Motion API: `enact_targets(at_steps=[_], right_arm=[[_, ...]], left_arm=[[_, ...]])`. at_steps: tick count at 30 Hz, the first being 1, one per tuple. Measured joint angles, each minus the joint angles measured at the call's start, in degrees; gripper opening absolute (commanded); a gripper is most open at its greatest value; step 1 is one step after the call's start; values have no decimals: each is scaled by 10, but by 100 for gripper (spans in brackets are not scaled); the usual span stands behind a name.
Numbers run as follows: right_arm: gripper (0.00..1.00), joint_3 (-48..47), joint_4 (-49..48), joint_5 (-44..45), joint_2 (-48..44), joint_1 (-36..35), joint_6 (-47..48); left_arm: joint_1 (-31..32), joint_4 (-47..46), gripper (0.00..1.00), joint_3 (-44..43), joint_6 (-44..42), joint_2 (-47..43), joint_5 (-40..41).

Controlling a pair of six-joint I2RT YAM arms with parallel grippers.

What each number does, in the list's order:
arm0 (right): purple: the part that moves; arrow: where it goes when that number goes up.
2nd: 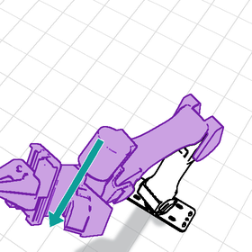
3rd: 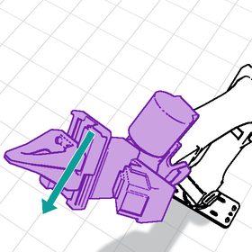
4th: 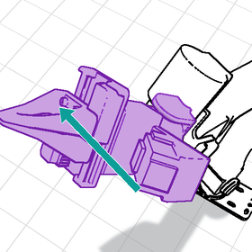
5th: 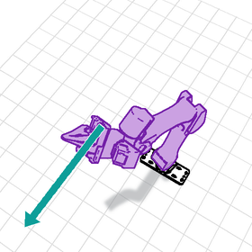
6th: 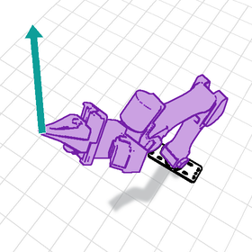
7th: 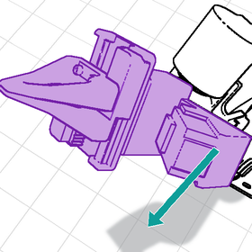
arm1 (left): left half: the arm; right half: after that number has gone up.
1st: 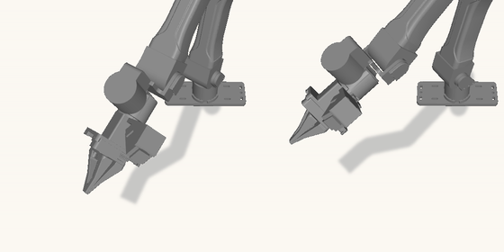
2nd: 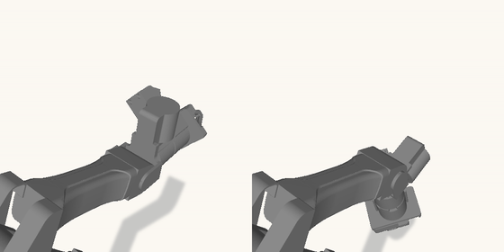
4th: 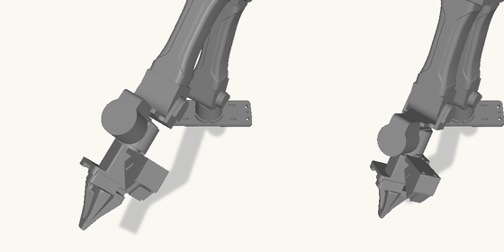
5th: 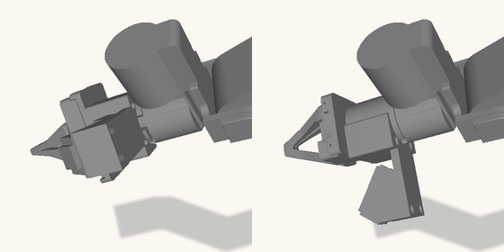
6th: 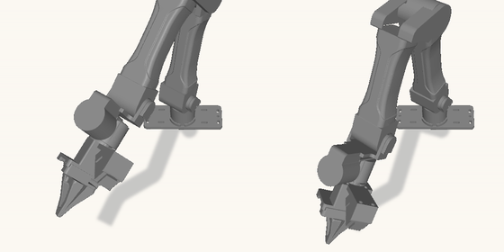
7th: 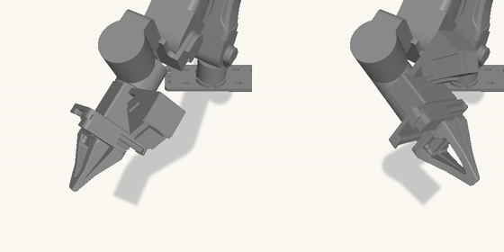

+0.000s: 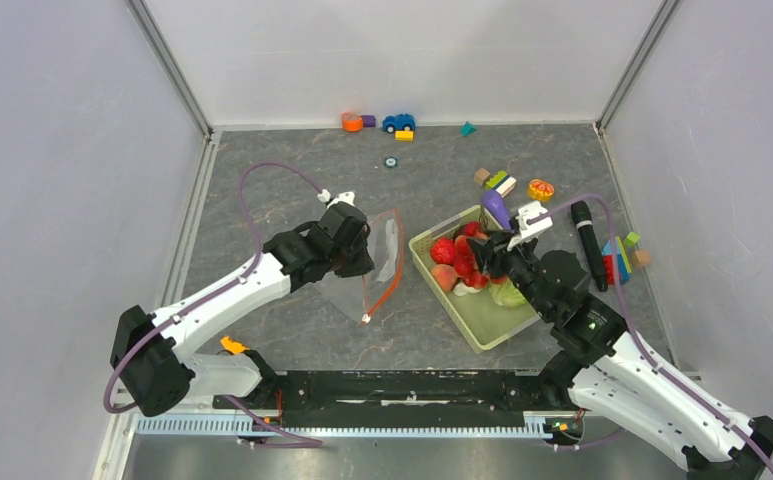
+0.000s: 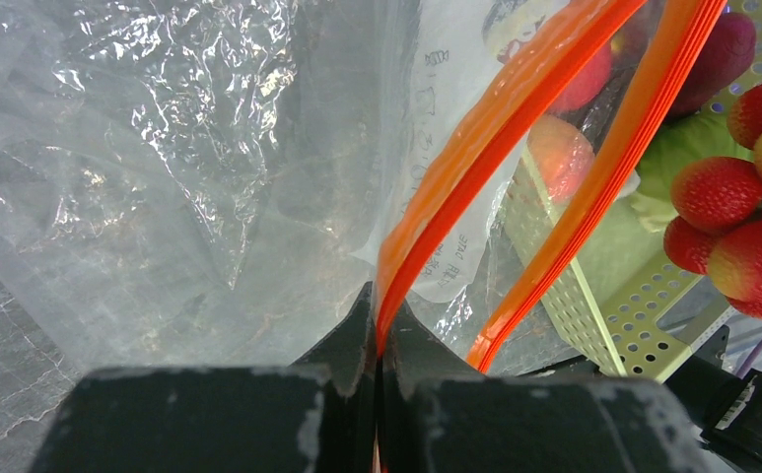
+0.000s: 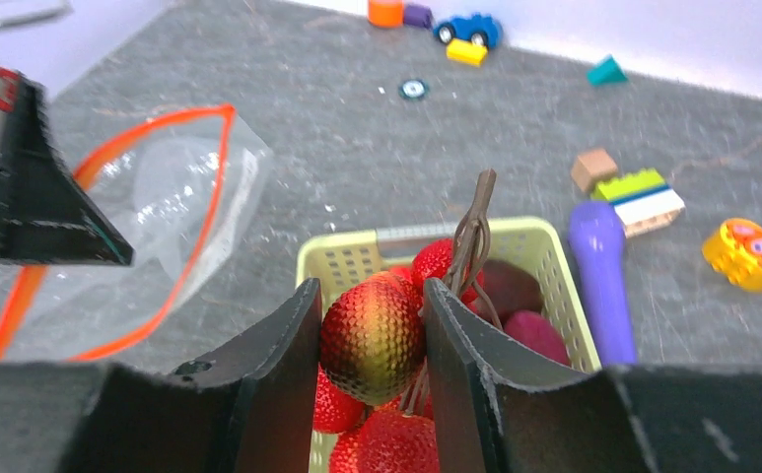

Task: Place the food in the zip-top bag and seal the zipper
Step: Pick up the fake fruit from the bin, then place the fake fruit in the zipper food storage bag.

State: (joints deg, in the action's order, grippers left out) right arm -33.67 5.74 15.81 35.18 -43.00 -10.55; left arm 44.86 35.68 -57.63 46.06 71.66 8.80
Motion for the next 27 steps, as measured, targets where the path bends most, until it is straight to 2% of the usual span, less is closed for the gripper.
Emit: enact_targets(at_steps=[6, 14, 20, 27], right_arm=[[0, -28, -61, -55, 22, 0, 19], [0, -65, -143, -174, 77, 0, 13], [0, -66, -217, -256, 118, 0, -23], [0, -60, -311, -309, 160, 0, -80]], left_arm=[[0, 2, 2, -20, -1, 17, -2], [0, 2, 2, -35, 0, 45, -11], [0, 2, 2, -36, 0, 54, -26], [0, -19, 2, -26, -1, 42, -48]])
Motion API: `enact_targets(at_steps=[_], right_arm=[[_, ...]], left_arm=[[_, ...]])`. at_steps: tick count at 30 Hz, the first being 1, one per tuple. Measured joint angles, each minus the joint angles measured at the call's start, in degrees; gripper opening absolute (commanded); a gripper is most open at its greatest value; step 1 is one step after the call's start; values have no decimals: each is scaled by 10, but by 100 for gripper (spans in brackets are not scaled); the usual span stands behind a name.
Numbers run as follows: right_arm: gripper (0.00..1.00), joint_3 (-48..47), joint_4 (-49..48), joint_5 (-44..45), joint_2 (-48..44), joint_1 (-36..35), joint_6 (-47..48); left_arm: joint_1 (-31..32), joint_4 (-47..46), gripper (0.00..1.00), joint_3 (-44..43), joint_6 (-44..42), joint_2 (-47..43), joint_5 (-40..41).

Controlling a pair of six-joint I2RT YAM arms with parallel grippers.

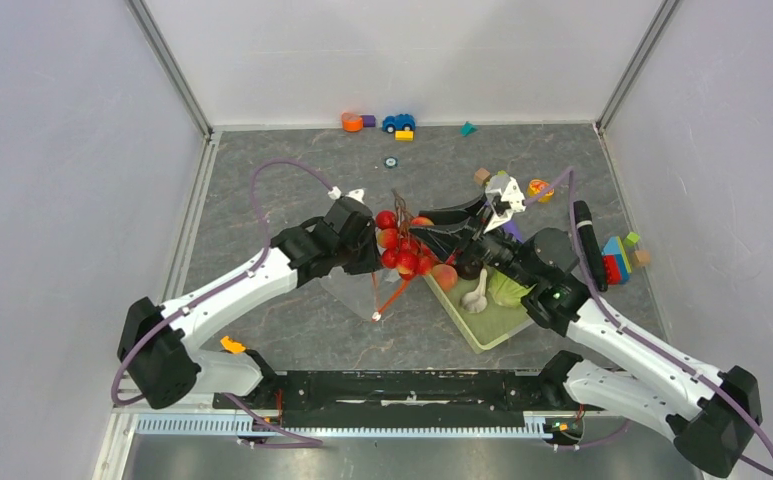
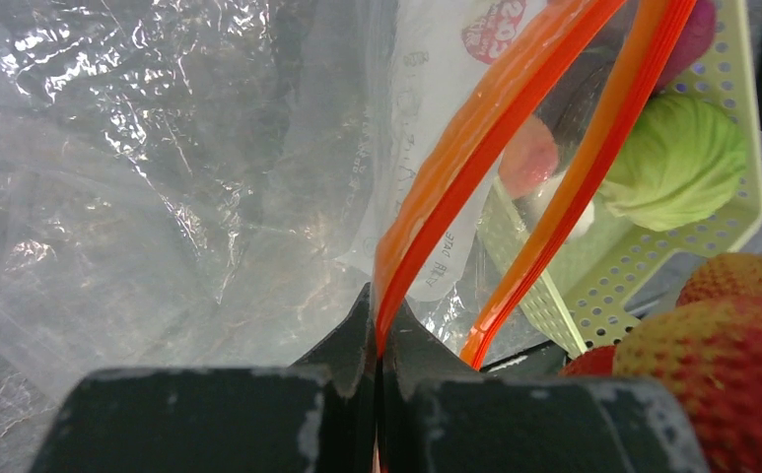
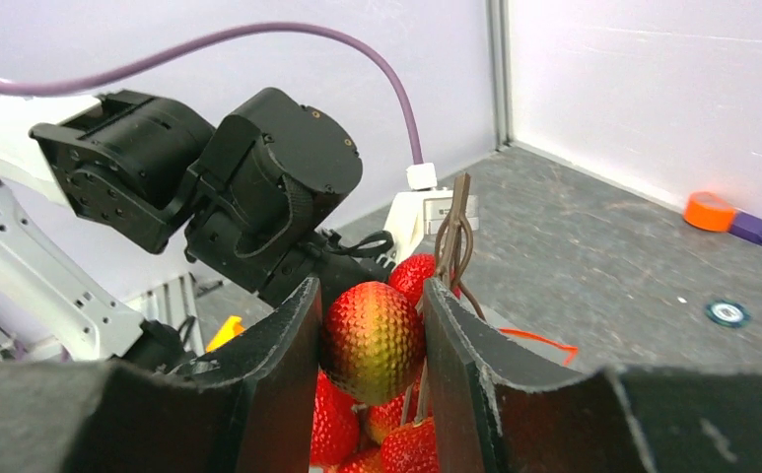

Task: Place the food in the zip-top bag and seal the zipper
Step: Place the fake fruit in the zipper food storage bag.

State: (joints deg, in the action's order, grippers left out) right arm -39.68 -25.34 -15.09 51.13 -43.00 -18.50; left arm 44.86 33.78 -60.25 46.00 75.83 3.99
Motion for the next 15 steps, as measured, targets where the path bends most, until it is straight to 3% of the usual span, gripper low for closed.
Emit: enact_targets(at_steps=[6, 15], right_arm=[[0, 37, -85, -9, 30, 0, -45], [0, 86, -99, -8, 43, 0, -72]], left_arm=[[0, -30, 2, 25, 0, -54, -16], [0, -73, 2, 47, 1, -110, -16]])
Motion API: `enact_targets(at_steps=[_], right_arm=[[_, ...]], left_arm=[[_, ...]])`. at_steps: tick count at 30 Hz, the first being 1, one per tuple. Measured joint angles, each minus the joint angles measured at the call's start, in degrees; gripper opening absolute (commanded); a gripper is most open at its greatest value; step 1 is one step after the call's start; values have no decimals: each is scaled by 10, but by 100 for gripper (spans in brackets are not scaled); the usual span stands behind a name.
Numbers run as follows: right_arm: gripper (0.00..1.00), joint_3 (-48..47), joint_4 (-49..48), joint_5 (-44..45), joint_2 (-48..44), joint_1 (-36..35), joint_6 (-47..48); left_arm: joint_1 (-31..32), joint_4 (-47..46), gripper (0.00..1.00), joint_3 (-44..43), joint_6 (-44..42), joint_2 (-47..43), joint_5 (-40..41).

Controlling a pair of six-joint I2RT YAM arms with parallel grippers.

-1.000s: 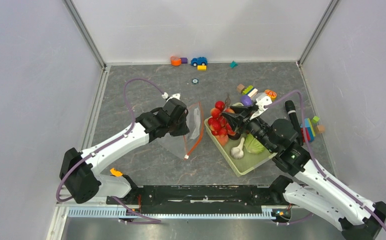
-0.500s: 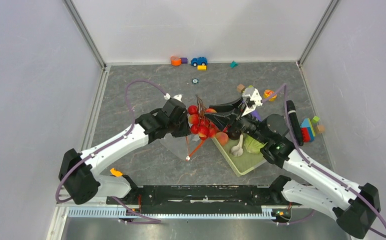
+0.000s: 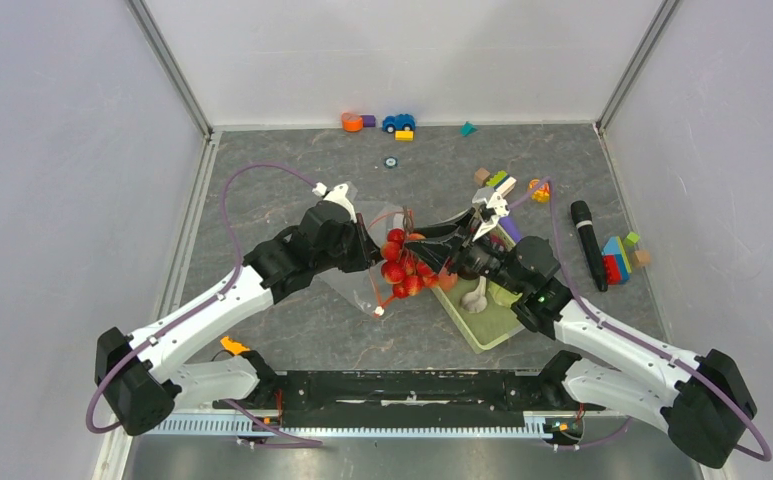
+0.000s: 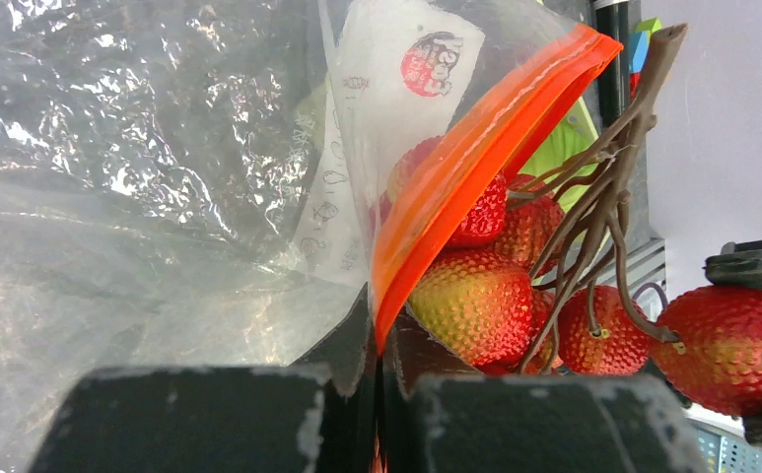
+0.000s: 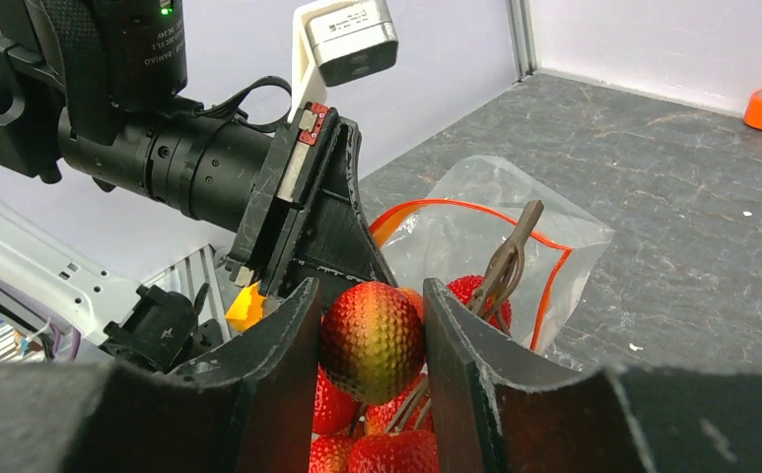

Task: Place the food in the zip-top bag and seal the zipper
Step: Place the fake fruit in the zipper food storage bag.

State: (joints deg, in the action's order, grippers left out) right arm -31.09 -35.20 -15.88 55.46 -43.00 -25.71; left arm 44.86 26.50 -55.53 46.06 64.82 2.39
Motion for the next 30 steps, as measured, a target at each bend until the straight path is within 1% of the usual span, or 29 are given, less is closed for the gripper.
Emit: enact_targets(at_steps=[4, 9, 15, 21, 24, 30], right_arm=[[0, 2, -3, -11, 2, -1, -1], [0, 2, -4, -48, 19, -10, 6], [0, -1, 36, -78, 49, -26, 33], [0, -39, 106, -29, 85, -29, 45], [0, -63, 114, -10, 96, -29, 49], [0, -93, 108, -3, 103, -29, 49]], left_arm=[[0, -9, 2, 1, 0, -2, 0], [0, -10, 2, 1, 1, -2, 0], [-1, -17, 2, 2, 1, -2, -6], [-1, -41, 2, 5, 0, -1, -42], [-1, -44, 2, 5, -2, 0, -56], [-1, -41, 2, 5, -10, 28, -74]])
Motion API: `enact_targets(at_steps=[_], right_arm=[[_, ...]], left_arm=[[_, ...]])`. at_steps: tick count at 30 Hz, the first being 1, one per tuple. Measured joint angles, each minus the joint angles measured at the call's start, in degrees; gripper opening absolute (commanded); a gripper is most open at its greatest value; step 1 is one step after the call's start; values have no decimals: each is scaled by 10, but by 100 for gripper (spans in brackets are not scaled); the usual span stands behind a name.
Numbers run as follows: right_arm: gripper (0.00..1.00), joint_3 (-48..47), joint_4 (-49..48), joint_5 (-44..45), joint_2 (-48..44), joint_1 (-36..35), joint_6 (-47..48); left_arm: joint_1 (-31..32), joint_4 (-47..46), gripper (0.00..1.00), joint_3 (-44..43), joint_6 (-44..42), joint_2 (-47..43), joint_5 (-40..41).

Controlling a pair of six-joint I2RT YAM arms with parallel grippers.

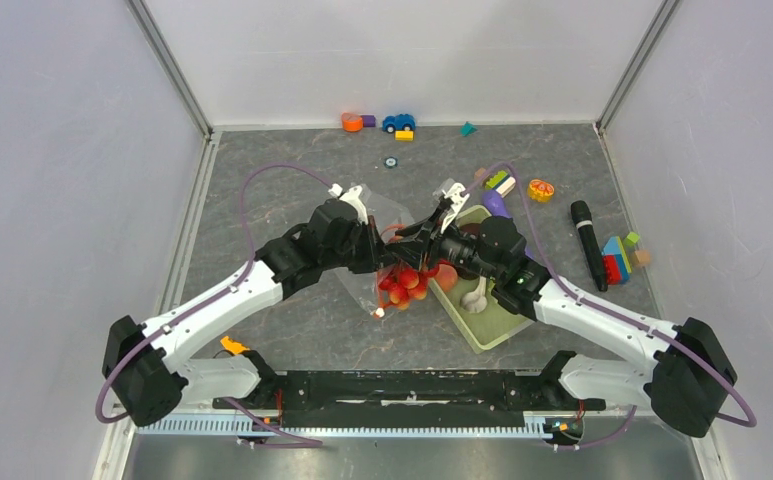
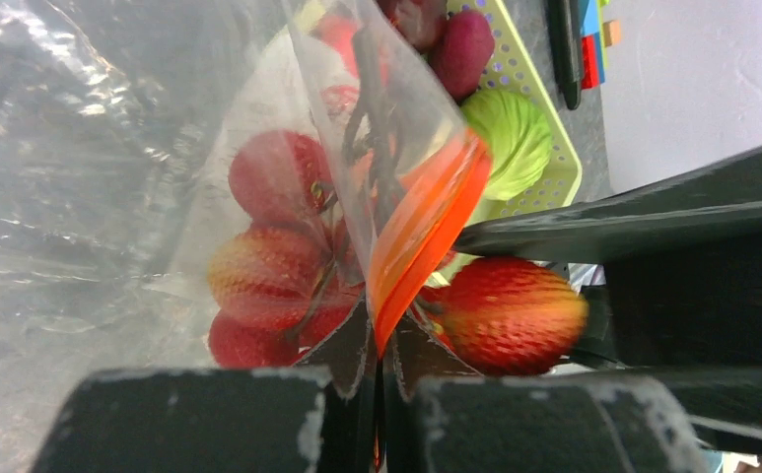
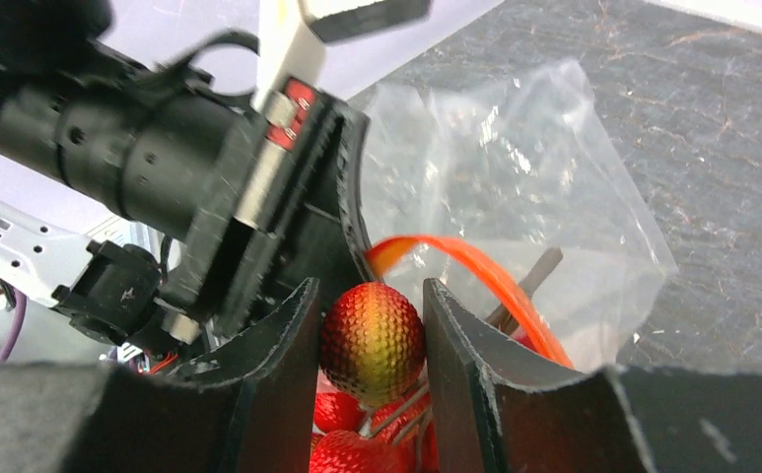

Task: Place the food in the zip-top bag and seal the zipper
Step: Place the fake fruit in the zipper food storage bag.

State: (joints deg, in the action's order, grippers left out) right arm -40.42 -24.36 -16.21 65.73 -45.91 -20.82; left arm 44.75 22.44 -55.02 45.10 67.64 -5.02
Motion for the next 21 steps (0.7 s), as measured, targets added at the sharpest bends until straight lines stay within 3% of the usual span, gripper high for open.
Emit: enact_targets(at_steps=[13, 21], right_arm=[[0, 0, -21, 105, -24, -2, -5], [0, 8, -29, 197, -31, -29, 48]], left_arm=[[0, -12, 5, 0, -12, 20, -38], [-1, -32, 2, 0, -15, 20, -69]])
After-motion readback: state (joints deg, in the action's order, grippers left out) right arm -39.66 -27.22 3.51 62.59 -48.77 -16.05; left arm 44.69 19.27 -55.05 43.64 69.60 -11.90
